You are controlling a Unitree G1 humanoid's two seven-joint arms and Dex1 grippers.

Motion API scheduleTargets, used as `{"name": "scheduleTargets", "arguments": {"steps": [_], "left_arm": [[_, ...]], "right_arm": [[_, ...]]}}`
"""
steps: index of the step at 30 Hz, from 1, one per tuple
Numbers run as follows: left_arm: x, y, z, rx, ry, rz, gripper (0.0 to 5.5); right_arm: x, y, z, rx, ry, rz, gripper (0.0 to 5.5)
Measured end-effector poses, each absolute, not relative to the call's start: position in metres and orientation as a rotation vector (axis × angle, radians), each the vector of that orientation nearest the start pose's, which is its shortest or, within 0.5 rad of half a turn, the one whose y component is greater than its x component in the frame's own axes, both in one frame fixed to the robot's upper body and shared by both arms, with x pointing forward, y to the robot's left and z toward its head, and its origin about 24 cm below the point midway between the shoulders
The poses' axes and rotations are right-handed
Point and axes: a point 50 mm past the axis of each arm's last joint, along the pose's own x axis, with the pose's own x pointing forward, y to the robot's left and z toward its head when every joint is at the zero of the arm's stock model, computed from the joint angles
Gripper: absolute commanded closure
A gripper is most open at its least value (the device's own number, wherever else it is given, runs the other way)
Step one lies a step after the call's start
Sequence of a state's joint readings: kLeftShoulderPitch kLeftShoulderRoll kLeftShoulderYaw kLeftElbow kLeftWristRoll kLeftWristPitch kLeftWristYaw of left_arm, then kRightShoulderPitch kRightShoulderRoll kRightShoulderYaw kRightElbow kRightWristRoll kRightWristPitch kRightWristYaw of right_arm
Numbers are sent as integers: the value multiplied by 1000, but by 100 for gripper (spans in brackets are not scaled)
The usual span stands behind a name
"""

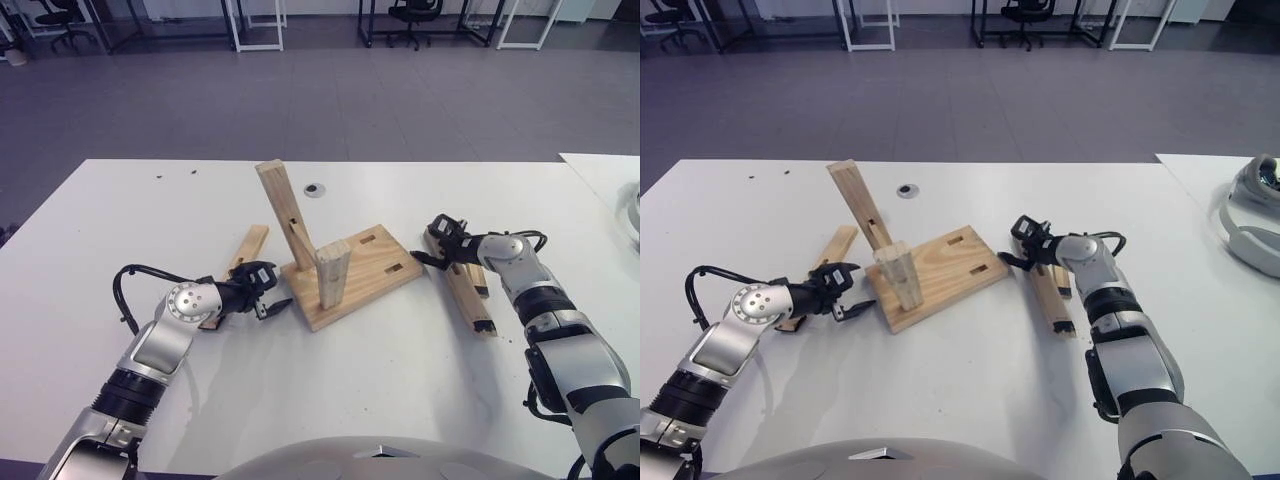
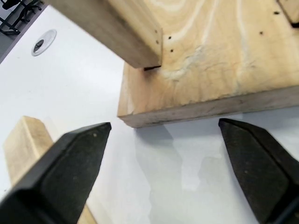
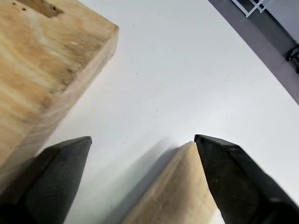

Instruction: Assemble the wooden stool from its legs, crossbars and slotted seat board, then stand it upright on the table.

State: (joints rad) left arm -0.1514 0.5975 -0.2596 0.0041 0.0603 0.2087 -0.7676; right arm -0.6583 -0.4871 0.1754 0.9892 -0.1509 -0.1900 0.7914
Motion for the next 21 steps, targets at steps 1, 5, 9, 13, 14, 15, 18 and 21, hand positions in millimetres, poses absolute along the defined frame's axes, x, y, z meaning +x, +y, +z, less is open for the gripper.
{"name": "scheduleTargets", "arguments": {"steps": [1,5,9,13,14,15,18,21], "left_arm": [[261,182,44,621,384,-902,123],[293,191,41,569,380,-738,123],[315,194,42,532,354,-698,123],[322,213,49,511,332,-750,123],[320,232,57,529,331,-729,123],[318,247,65,540,323,-711,123],[299,250,79,530,273,-812,123],[271,241,76,593,302,-938,123]], "right_arm": [[333,-222,36,-572,422,802,137],[303,-222,37,-537,371,980,137],[268,-219,53,-575,350,1151,137],[283,-223,111,-618,187,1087,137],[296,-230,115,-629,186,1009,137],[305,-233,112,-635,204,955,137],[336,-221,84,-585,235,795,137],[354,-208,64,-612,283,713,137]]}}
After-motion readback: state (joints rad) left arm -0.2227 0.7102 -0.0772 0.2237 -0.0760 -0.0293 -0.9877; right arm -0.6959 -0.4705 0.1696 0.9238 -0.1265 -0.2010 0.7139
